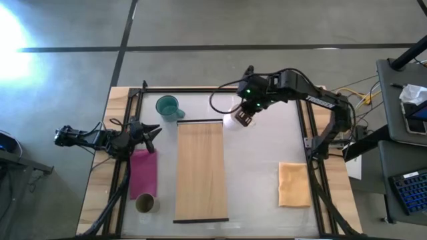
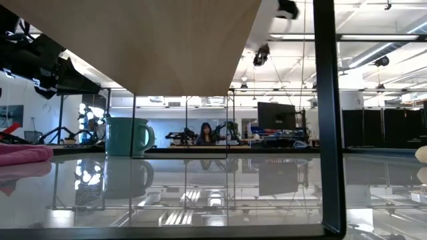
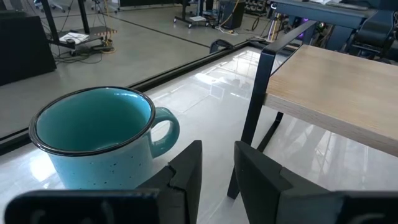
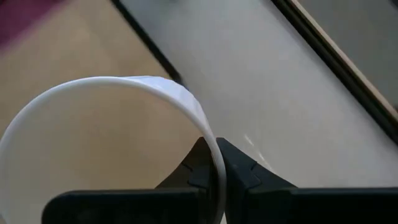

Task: Stack small to large cups/mugs on shelf
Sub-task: Put the white mug on the shelf, then put the blue mug on the shelf

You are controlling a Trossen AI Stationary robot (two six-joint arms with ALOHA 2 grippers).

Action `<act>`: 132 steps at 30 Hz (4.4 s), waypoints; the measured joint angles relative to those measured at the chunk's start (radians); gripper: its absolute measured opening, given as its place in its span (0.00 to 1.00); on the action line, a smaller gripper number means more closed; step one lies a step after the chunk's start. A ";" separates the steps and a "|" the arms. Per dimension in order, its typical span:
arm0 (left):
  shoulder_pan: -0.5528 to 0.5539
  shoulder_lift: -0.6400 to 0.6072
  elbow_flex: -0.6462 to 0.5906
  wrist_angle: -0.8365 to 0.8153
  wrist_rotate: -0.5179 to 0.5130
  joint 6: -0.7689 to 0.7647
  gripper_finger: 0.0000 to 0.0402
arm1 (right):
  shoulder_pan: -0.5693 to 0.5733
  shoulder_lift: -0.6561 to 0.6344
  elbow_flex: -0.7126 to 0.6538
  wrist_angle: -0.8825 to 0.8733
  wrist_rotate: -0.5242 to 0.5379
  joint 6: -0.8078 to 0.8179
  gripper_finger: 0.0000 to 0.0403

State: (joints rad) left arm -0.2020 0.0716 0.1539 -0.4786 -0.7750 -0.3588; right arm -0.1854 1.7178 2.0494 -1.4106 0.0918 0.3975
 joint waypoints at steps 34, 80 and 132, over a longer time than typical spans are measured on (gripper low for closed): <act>0.000 0.000 0.000 0.000 0.001 0.000 0.20 | 0.033 0.314 0.230 0.310 -0.258 -0.287 0.02; 0.000 0.000 0.000 0.000 0.000 0.000 0.20 | 0.036 0.315 0.035 0.433 -0.222 -0.303 0.20; 0.000 0.000 0.000 0.000 0.000 0.000 0.20 | 0.034 0.111 0.036 0.580 -0.032 -0.192 0.35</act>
State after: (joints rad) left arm -0.2024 0.0719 0.1535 -0.4786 -0.7746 -0.3588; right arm -0.1516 1.8285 2.0853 -0.8304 0.0601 0.2056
